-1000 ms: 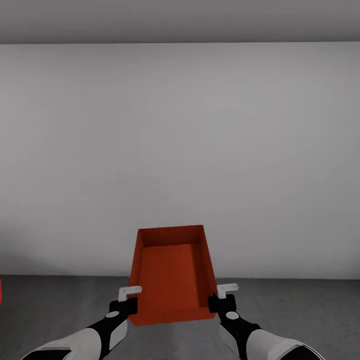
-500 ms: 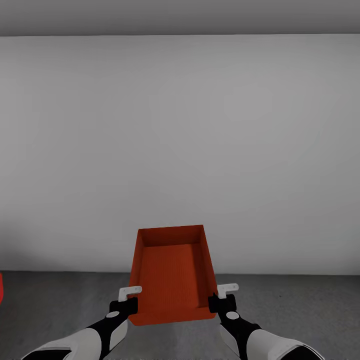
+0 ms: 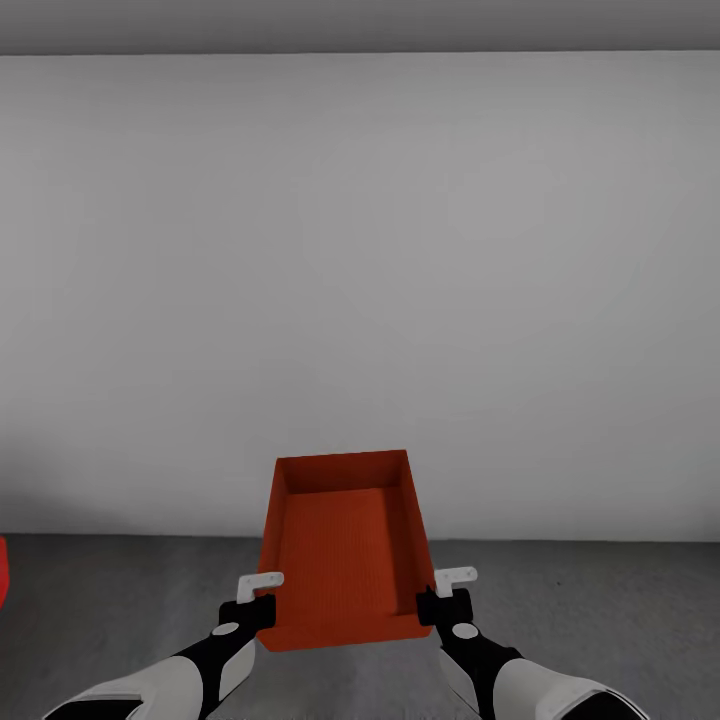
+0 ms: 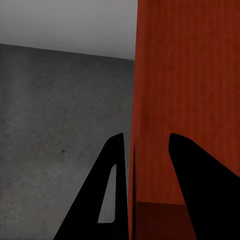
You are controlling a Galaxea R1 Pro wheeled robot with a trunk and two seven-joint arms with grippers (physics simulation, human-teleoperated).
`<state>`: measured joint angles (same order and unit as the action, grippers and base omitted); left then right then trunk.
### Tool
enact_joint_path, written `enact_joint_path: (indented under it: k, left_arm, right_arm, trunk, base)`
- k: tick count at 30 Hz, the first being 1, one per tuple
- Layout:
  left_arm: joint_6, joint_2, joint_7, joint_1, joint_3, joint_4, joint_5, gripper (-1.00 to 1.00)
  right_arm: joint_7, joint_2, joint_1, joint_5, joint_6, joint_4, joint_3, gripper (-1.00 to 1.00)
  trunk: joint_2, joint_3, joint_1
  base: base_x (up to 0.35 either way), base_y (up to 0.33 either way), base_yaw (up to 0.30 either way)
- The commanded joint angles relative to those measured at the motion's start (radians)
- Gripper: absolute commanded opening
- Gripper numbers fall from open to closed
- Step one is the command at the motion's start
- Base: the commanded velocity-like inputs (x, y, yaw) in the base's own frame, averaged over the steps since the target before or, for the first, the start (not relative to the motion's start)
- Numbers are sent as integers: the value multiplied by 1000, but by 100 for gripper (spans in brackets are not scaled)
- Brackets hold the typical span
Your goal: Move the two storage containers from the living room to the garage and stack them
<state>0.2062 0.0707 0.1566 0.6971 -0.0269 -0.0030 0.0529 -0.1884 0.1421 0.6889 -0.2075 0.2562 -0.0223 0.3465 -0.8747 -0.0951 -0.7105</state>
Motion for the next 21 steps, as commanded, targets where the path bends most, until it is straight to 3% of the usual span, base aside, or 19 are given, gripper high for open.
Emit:
enact_joint_path:
  k: [1, 21]
  left_arm:
    - [7, 0, 0, 1, -8, -2, 16, -100]
    - [7, 0, 0, 1, -8, -2, 16, -100]
  right_arm:
    - [12, 8, 1, -3, 0, 1, -50, -100]
    - [12, 8, 1, -3, 0, 1, -50, -100]
  trunk:
    - [-1, -3, 0]
    - [-1, -35, 0]
  base:
    - [0, 0, 0]
    - [0, 0, 0]
